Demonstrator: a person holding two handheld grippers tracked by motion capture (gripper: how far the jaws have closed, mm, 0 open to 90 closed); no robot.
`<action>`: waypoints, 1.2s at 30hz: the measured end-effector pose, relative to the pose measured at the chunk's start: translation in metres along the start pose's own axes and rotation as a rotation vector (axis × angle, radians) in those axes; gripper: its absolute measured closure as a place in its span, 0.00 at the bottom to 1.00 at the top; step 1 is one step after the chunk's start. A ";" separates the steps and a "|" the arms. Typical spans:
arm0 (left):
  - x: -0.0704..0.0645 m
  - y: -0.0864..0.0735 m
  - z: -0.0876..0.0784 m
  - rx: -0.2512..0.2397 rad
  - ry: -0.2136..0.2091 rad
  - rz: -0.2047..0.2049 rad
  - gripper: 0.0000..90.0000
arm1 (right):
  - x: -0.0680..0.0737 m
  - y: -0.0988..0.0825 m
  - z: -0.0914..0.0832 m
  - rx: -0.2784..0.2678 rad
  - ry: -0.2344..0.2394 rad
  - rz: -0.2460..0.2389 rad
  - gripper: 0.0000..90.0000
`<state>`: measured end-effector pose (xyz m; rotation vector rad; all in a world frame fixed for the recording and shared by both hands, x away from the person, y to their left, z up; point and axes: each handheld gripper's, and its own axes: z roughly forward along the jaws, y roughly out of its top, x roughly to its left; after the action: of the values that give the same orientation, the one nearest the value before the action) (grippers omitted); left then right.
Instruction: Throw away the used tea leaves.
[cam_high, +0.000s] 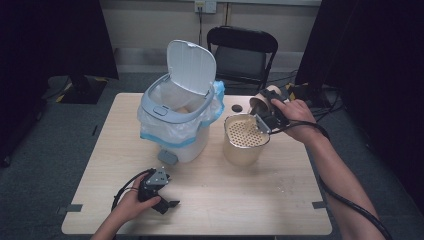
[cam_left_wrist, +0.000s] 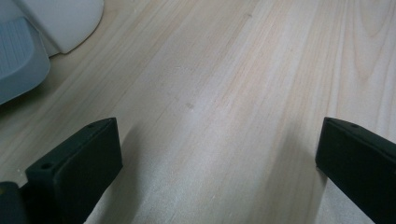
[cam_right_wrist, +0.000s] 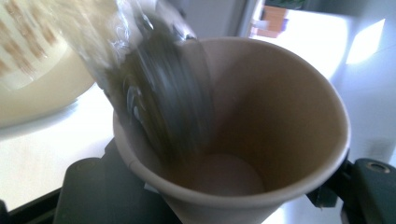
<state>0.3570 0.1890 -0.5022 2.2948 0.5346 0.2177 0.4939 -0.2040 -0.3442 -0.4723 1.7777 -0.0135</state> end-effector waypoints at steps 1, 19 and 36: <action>0.000 0.000 0.000 0.000 0.000 0.000 0.00 | 0.000 0.002 0.000 -0.013 -0.011 -0.010 0.33; 0.000 0.000 0.000 -0.004 0.000 -0.006 0.00 | -0.019 -0.028 0.002 -0.177 0.300 0.857 0.31; 0.000 0.000 0.000 -0.004 0.000 -0.007 0.00 | -0.015 -0.038 0.005 -0.296 0.519 1.336 0.30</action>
<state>0.3566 0.1887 -0.5026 2.2890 0.5412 0.2147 0.5133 -0.2328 -0.3215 0.6452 2.2964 1.1483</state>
